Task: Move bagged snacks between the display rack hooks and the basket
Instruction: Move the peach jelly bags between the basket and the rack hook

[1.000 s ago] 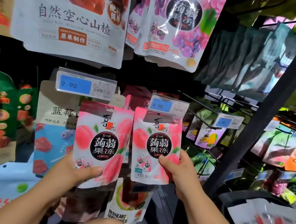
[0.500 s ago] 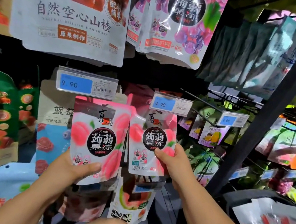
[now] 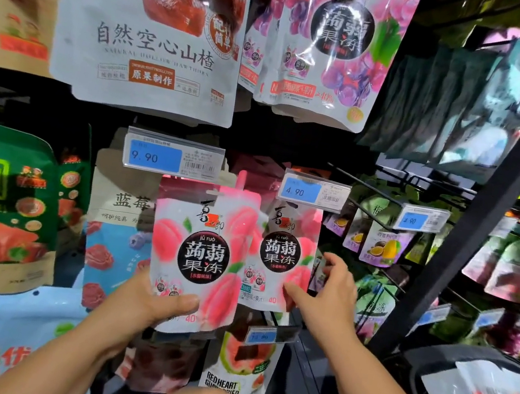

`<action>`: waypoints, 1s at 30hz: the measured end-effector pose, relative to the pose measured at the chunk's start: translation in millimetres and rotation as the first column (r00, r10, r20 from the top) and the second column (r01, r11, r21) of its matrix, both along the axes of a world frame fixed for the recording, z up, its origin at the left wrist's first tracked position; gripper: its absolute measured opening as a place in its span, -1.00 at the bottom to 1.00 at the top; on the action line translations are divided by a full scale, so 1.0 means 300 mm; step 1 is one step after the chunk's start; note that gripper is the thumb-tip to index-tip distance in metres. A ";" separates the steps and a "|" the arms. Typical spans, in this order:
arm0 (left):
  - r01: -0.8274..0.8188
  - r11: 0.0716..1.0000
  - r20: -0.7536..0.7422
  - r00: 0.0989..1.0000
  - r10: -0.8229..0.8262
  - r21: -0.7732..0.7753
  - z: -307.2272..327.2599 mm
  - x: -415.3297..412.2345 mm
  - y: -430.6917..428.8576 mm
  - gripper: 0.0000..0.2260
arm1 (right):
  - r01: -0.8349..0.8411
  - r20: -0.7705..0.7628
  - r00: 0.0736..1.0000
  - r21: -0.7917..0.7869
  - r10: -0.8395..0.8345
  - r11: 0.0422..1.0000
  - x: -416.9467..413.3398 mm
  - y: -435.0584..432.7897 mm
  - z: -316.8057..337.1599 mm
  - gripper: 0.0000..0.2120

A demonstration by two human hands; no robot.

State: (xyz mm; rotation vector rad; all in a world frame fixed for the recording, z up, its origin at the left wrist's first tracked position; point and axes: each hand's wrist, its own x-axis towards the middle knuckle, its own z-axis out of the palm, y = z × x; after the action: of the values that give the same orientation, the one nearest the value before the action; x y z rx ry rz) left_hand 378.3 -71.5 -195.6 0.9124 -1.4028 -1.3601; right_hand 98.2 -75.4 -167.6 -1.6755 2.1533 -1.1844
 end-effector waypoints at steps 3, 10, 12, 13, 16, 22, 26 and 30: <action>0.037 0.999 -0.025 0.999 -0.037 -0.012 0.014 -0.021 0.003 -0.39 | -0.108 -0.012 0.994 -0.117 0.108 0.987 0.030 0.025 0.021 -0.73; 0.148 0.989 -0.053 0.987 -0.149 -0.027 0.025 -0.071 0.019 -0.56 | -0.568 0.346 0.783 0.060 0.517 0.821 0.129 0.076 0.029 -0.80; 0.170 0.985 -0.051 0.984 -0.170 -0.011 0.018 -0.088 0.015 -0.60 | -0.618 0.461 0.715 0.067 0.525 0.783 0.139 0.082 0.019 -0.66; 0.182 0.983 -0.058 0.982 -0.182 -0.005 0.018 -0.099 0.012 -0.60 | -0.626 0.510 0.687 0.053 0.517 0.778 0.139 0.082 0.015 -0.64; 0.216 0.976 -0.071 0.974 -0.215 0.015 0.019 -0.135 -0.001 -0.55 | -0.584 0.586 0.659 0.005 0.471 0.812 0.129 0.077 0.007 -0.80; 0.214 0.976 -0.042 0.976 -0.212 0.049 0.056 -0.209 -0.020 -0.65 | -0.494 0.681 0.587 -0.127 0.438 0.860 0.053 0.067 -0.009 -0.66; 0.196 0.980 0.054 0.979 -0.198 0.046 0.088 -0.253 -0.029 -0.89 | -0.446 0.720 0.547 -0.182 0.428 0.876 0.001 0.070 -0.016 -0.81; 0.176 0.984 0.115 0.977 -0.178 0.024 0.113 -0.296 -0.039 -0.94 | -0.374 0.738 0.550 -0.201 0.391 0.905 -0.033 0.044 -0.030 -0.81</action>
State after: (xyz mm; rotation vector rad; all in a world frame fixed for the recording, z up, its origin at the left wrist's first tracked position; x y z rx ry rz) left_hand 289.5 -83.4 -161.6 0.9057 -1.5972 -1.4695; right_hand 88.2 -62.2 -176.6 -1.1932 1.1671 -1.4174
